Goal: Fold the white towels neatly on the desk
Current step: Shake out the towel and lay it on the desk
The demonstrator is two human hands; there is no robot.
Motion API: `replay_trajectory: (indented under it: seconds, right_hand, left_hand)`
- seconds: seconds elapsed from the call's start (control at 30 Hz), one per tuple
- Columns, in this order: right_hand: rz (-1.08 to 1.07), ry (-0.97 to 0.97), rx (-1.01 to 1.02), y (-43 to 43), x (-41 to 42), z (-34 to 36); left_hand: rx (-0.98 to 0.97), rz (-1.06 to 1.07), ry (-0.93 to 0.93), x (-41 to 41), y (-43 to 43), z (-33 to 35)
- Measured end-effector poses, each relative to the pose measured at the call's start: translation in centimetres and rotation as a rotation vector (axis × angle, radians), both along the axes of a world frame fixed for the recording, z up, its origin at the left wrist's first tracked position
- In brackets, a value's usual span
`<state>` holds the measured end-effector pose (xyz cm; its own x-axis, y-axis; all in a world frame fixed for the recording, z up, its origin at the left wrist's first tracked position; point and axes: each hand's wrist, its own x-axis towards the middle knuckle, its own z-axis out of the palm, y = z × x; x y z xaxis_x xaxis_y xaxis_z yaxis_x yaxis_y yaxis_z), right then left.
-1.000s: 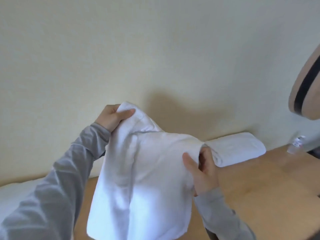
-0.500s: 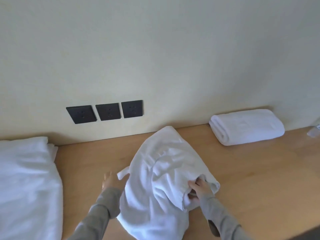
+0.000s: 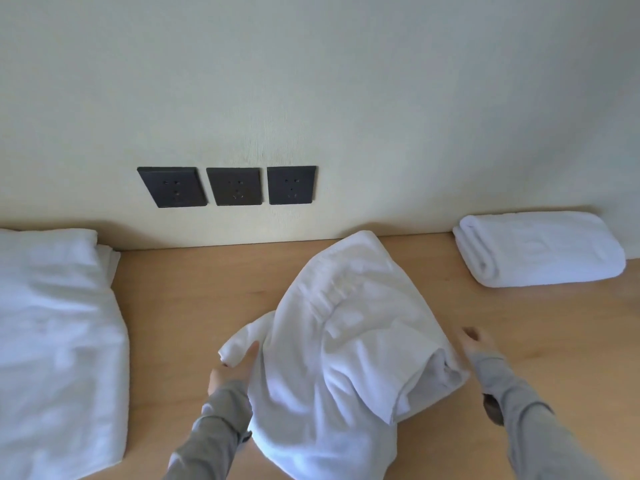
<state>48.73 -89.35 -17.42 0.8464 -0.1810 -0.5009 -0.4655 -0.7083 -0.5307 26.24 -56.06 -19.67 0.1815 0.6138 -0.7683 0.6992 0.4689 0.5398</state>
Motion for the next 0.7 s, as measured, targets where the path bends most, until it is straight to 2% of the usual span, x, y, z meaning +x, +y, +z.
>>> replay_trajectory:
  seconds: [0.17, 0.33, 0.43, 0.5, 0.6, 0.7]
  right_hand:
    - [0.136, 0.240, 0.055, 2.2, 4.0, -0.9]
    - [0.201, 0.327, 0.107, 2.5, 6.1, -1.4]
    - [0.342, 0.355, 0.081, 3.0, 6.4, -1.4]
    - [0.471, 0.285, 0.047, 3.5, 6.2, -0.5]
    - [0.536, 0.116, 0.119, 3.3, 5.9, 2.8]
    - [0.605, -0.242, 0.016, 2.1, 5.2, 8.1]
  left_hand:
    - [0.072, -0.004, 0.111, 1.2, -0.3, -0.8]
    - [0.203, 0.008, 0.117, 1.6, -1.4, -1.1]
    - [0.249, 0.050, 0.082, 1.8, -2.2, -0.3]
    - [0.284, 0.069, 0.046, 2.2, -2.4, 0.9]
    - [0.429, 0.033, -0.042, 2.5, -1.5, 4.1]
    - [0.616, -0.046, -0.119, 2.1, 0.9, 8.3]
